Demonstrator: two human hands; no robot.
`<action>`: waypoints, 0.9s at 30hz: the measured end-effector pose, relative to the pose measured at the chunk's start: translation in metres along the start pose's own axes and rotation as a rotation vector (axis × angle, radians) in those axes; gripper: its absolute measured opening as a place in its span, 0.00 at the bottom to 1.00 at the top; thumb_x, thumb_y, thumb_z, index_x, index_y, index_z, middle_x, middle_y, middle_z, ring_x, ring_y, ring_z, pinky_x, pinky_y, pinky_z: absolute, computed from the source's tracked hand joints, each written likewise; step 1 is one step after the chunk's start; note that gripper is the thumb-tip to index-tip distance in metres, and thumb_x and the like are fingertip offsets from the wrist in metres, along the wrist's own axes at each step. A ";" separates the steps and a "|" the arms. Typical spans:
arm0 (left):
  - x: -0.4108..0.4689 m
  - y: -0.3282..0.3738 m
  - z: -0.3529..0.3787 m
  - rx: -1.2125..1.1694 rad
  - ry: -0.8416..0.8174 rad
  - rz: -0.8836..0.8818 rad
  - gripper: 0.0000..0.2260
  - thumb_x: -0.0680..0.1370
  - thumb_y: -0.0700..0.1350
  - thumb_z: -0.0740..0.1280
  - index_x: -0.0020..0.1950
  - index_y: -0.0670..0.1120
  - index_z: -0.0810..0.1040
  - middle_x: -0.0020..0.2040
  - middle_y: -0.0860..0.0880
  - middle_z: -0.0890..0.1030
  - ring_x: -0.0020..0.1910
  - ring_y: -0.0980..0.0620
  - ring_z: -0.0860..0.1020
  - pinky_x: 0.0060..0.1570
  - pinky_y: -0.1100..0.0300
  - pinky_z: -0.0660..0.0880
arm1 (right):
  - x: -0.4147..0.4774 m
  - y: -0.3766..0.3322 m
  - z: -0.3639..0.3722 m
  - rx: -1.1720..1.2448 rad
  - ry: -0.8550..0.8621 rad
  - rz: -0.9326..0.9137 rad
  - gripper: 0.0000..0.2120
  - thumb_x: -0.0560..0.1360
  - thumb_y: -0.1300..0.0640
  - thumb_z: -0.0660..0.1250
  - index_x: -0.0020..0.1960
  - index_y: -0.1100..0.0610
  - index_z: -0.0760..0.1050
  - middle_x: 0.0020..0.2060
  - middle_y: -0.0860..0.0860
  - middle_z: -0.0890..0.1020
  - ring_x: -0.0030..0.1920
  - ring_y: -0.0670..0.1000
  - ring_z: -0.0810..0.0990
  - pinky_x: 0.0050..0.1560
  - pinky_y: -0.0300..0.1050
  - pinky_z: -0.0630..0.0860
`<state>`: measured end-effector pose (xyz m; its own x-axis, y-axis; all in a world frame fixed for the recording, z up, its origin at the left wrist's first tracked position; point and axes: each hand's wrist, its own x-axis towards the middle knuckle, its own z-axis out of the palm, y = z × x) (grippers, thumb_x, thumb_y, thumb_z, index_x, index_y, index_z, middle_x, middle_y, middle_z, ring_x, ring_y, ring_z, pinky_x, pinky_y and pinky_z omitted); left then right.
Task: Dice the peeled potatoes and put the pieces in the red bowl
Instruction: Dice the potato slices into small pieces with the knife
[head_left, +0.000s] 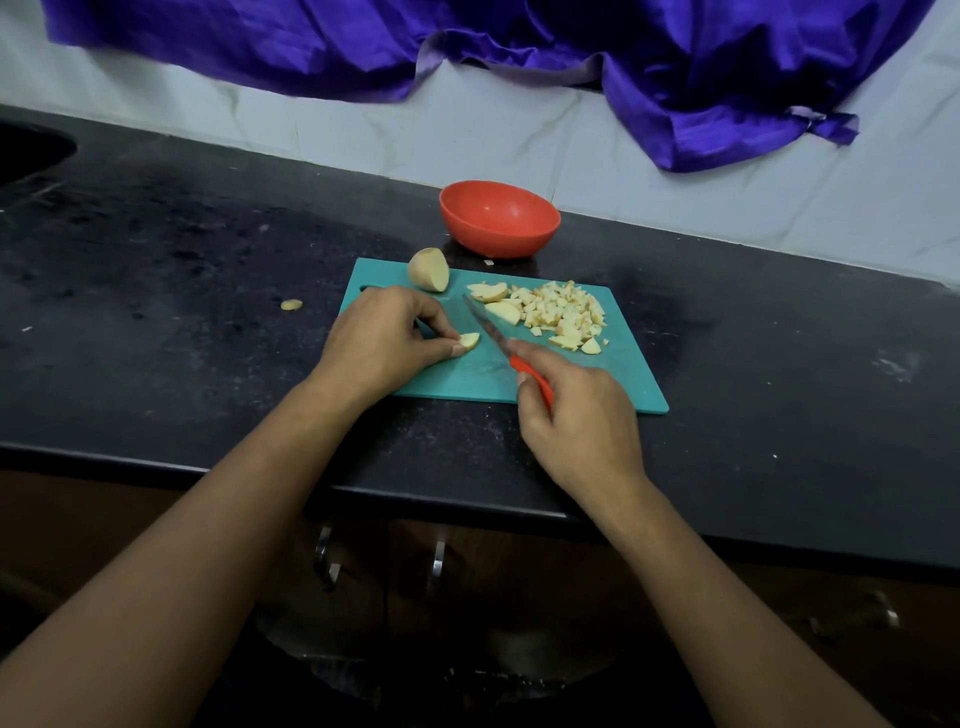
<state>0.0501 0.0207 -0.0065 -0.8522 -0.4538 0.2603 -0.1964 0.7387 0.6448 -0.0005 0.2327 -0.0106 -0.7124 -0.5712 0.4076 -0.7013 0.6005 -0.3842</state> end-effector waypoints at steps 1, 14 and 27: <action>0.000 -0.001 0.000 0.001 0.006 0.003 0.06 0.71 0.56 0.79 0.40 0.58 0.85 0.32 0.60 0.79 0.35 0.59 0.74 0.37 0.58 0.66 | -0.001 -0.001 0.001 -0.009 0.003 -0.009 0.20 0.82 0.52 0.62 0.73 0.43 0.74 0.33 0.41 0.77 0.27 0.42 0.70 0.29 0.36 0.63; 0.002 -0.006 -0.002 -0.034 -0.039 0.012 0.03 0.72 0.52 0.79 0.43 0.58 0.87 0.39 0.58 0.85 0.42 0.58 0.80 0.48 0.48 0.80 | 0.000 -0.009 0.001 -0.149 -0.043 -0.079 0.20 0.83 0.52 0.60 0.75 0.46 0.71 0.37 0.45 0.78 0.34 0.46 0.74 0.34 0.44 0.69; 0.000 -0.006 0.000 -0.033 -0.019 0.036 0.03 0.72 0.53 0.79 0.42 0.57 0.87 0.40 0.59 0.84 0.39 0.57 0.78 0.41 0.55 0.76 | -0.003 -0.008 0.000 -0.074 -0.002 -0.075 0.20 0.82 0.54 0.62 0.74 0.48 0.74 0.33 0.44 0.75 0.30 0.44 0.70 0.32 0.43 0.66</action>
<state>0.0509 0.0164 -0.0106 -0.8675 -0.4178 0.2700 -0.1500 0.7372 0.6588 0.0070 0.2295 -0.0091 -0.6582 -0.6171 0.4313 -0.7489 0.5957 -0.2904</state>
